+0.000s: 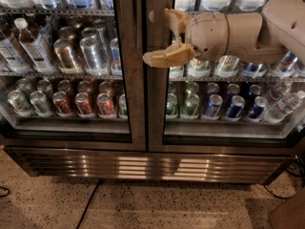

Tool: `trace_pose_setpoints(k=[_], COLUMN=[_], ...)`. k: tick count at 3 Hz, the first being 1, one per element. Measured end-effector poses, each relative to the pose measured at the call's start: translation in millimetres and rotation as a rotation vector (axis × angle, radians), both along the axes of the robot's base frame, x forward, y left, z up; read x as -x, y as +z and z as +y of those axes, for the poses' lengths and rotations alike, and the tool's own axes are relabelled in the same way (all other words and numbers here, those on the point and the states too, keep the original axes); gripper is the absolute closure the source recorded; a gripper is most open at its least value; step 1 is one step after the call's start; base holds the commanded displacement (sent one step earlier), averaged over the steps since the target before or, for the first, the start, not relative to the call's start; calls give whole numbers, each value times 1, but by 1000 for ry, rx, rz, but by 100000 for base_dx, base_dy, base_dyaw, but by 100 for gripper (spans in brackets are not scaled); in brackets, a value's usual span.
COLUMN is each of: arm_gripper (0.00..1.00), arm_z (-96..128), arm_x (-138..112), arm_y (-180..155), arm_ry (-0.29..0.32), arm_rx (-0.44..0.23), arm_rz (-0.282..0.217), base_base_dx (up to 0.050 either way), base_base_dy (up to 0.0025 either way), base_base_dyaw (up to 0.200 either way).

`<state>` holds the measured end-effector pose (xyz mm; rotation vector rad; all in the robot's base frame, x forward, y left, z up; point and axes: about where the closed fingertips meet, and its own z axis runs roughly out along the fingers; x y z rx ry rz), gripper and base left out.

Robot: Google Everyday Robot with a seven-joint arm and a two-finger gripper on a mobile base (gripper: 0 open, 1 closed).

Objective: Open right fridge door

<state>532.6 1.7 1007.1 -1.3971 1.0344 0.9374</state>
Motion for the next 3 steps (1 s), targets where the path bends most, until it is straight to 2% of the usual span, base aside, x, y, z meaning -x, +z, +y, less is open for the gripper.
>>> trace_pose_setpoints(k=[2,3], arm_gripper=[89,100], arm_z=[-5,-11], arm_x=[-6,-14], arm_y=[0,0], arm_ry=[0,0], arm_rx=[0,0], arm_rz=[-1,-1], base_base_dx=[0,0], base_base_dy=[0,0], base_base_dyaw=[0,0])
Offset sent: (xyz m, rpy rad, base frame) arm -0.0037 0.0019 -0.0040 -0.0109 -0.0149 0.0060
